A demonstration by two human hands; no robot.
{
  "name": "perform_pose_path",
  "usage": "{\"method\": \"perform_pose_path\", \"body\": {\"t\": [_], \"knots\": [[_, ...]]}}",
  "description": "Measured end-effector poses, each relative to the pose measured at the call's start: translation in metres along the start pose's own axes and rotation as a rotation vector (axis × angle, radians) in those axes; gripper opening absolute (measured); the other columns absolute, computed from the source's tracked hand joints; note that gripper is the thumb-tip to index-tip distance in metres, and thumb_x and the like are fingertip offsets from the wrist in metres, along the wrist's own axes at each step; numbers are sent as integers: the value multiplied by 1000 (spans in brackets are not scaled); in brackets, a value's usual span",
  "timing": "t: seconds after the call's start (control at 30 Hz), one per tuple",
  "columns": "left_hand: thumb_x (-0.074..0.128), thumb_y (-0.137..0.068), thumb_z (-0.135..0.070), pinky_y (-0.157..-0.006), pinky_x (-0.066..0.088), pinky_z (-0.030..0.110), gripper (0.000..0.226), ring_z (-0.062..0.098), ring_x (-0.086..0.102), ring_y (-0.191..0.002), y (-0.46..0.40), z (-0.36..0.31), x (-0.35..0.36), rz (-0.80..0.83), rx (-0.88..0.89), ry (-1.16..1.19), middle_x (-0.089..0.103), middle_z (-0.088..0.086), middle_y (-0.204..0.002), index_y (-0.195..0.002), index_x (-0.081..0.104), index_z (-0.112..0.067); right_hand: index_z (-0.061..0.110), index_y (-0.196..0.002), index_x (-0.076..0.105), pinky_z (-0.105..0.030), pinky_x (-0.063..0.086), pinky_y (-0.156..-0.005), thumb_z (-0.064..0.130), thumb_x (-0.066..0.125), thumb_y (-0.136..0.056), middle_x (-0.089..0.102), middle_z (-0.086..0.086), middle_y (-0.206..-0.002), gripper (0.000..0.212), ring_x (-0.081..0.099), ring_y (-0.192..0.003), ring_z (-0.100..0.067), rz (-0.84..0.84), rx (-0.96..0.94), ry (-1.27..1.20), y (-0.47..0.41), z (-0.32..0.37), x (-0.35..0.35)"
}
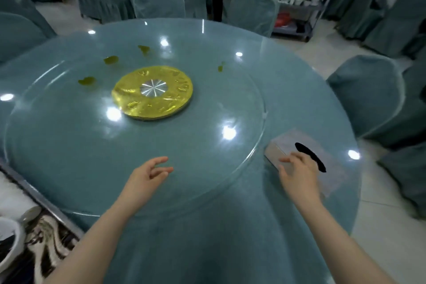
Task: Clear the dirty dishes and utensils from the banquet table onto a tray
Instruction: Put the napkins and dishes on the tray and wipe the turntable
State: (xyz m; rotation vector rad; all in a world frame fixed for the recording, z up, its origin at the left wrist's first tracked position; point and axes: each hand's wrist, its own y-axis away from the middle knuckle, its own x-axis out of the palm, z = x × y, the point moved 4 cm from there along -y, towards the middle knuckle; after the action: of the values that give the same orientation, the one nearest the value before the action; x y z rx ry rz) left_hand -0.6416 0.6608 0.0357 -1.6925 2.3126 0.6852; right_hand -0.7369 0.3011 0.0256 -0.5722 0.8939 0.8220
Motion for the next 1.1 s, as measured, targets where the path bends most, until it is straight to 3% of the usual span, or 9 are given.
{"method": "perform_pose_path", "body": {"t": [0.1,0.2,0.27,0.4,0.57,0.77,0.83,0.93,1.1], "knots": [[55,-92,-2,-68,42,0,32,5,61,-91,-9,-7,30,37,2,-41,70,1,-104,-122,55,-14,16,-96,71,-29,24,-102,10,64,-82,52,-7,-128,16,41,-121,-29,-65,40,27,-13,-43,-18],[55,-93,-4,-62,40,0,33,-2,59,-87,-19,-11,54,60,2,-85,68,3,-109,-125,54,-14,21,-98,74,-30,21,-102,14,60,-86,51,-13,-130,19,37,-126,-30,-74,109,101,-29,-73,-28],[55,-93,-5,-69,40,2,36,1,59,-90,-28,-14,69,75,0,-115,67,4,-114,-128,53,-14,21,-104,73,-33,23,-104,15,57,-90,46,-16,-137,23,32,-128,-33,-41,104,136,-40,-83,-30],[58,-91,-4,-99,39,22,46,13,54,-116,-46,-17,98,120,5,-204,57,6,-131,-134,47,-13,29,-119,65,-43,19,-112,29,50,-95,24,-10,-154,29,11,-141,-30,146,-12,303,-63,-89,-26],[63,-88,-17,-106,26,22,60,16,38,-135,-62,-9,122,145,41,-469,42,0,-147,-143,38,-19,48,-121,57,-50,12,-114,45,45,-95,1,-6,-159,29,-5,-144,-35,326,-273,655,-99,-90,-20],[77,-77,-23,-118,0,40,98,15,0,-147,-60,8,137,323,39,-556,3,1,-160,-152,14,-23,33,-147,19,-63,0,-110,17,44,-98,-25,-23,-152,58,-18,-141,-41,460,-394,1005,-114,-98,5],[78,-76,-24,-117,-3,41,101,15,-2,-147,-59,14,137,311,55,-564,0,0,-160,-151,11,-22,31,-145,25,-66,-1,-108,17,47,-96,-25,-27,-150,56,-19,-141,-42,451,-412,1041,-117,-98,8],[78,-75,-22,-116,-5,41,101,15,-2,-147,-62,16,136,274,76,-515,1,0,-160,-151,11,-22,27,-130,52,-69,-4,-106,24,51,-96,-22,-28,-151,34,-19,-140,-43,454,-407,1114,-119,-96,10],[78,-75,-23,-116,-5,41,101,14,-4,-147,-61,20,140,254,108,-538,0,-1,-160,-151,12,-22,24,-115,64,-65,-4,-110,30,48,-97,-15,-22,-155,25,-10,-144,-37,443,-386,1015,-121,-97,12]]}}
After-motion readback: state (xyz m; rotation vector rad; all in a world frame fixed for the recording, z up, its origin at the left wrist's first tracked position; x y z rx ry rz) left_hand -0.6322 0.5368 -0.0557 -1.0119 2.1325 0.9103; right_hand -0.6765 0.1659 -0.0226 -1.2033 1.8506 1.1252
